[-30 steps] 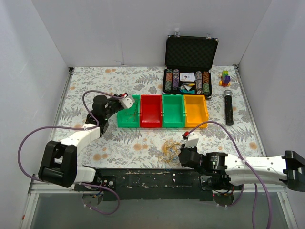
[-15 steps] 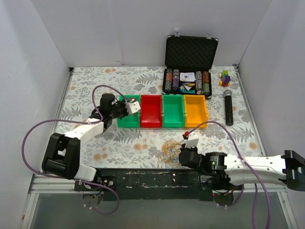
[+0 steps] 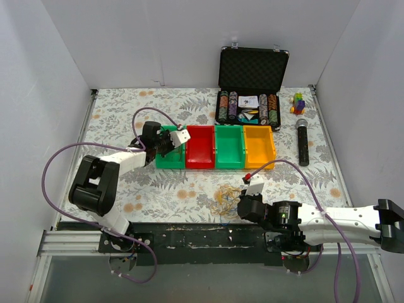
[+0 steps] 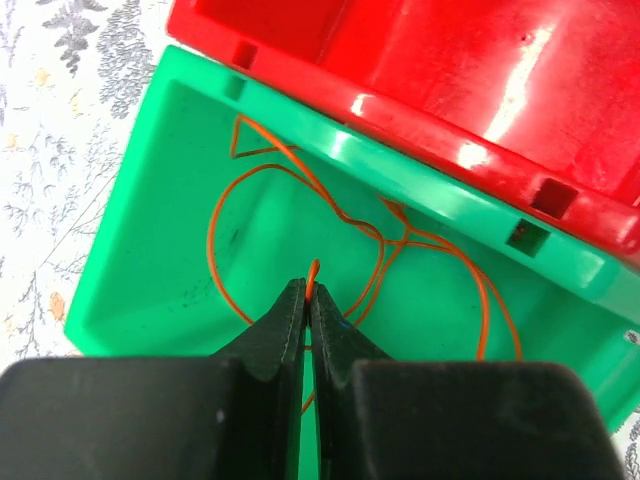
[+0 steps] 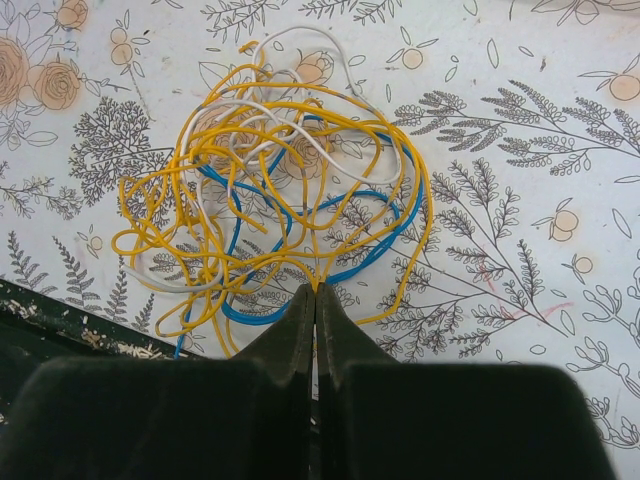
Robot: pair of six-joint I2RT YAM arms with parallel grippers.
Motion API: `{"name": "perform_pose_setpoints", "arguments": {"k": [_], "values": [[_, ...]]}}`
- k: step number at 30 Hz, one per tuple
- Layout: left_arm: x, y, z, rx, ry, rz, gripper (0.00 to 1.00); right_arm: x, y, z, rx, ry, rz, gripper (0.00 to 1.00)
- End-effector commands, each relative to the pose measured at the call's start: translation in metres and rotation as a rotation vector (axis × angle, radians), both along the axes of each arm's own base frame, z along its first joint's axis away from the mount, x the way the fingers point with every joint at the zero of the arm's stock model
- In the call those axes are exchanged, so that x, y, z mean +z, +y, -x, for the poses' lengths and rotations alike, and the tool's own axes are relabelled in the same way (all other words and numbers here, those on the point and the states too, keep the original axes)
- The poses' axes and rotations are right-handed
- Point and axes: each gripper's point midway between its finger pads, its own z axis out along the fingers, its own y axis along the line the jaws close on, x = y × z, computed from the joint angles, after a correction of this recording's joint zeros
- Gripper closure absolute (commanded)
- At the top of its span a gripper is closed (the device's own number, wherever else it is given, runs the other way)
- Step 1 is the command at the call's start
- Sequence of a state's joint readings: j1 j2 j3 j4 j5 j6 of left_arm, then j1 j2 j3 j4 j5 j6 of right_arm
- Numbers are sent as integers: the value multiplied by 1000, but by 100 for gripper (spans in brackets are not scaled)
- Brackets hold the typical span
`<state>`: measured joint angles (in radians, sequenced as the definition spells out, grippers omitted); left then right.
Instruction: Untangle the cables
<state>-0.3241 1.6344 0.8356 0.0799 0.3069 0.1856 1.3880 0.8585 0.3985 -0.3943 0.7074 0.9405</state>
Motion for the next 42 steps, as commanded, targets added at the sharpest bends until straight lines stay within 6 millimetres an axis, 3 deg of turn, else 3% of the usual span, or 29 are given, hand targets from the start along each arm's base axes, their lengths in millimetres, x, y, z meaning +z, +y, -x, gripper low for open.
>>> {"name": "perform_pose_setpoints", "arguments": {"k": [1, 3, 5, 7, 9, 14, 16, 20, 23, 31, 37, 40, 42], "values": [[42, -6, -16, 47, -98, 70, 100, 18, 8, -5, -33, -21, -53, 99], [49, -5, -14, 55, -86, 78, 82, 19, 8, -5, -30, -19, -55, 99], [61, -4, -10, 63, -89, 96, 42, 20, 10, -4, -23, -21, -63, 99], [72, -6, 0, 37, -95, 111, 13, 20, 14, -4, 1, -29, -67, 99], [87, -9, 9, 6, -119, 132, 2, 21, 17, -4, 13, -34, -72, 99], [141, -16, 24, -41, -163, 206, 2, 26, 23, -4, 24, -37, -82, 99], [154, -26, 50, -145, -134, 232, 2, 29, 26, -4, 37, -42, -91, 99], [162, -50, 124, -395, -38, 325, 2, 34, 29, -4, 62, -55, -99, 99], [155, -75, 163, -497, 56, 398, 2, 36, 34, -3, 89, -66, -116, 99], [92, -141, 214, -611, 361, 422, 5, 41, 51, 0, 190, -100, -152, 99], [78, -157, 221, -636, 363, 428, 11, 40, 56, 3, 229, -108, -159, 99], [75, -158, 227, -648, 384, 430, 18, 40, 59, 4, 250, -118, -162, 99], [72, -159, 227, -645, 380, 423, 29, 39, 61, 3, 257, -125, -158, 99]]}}
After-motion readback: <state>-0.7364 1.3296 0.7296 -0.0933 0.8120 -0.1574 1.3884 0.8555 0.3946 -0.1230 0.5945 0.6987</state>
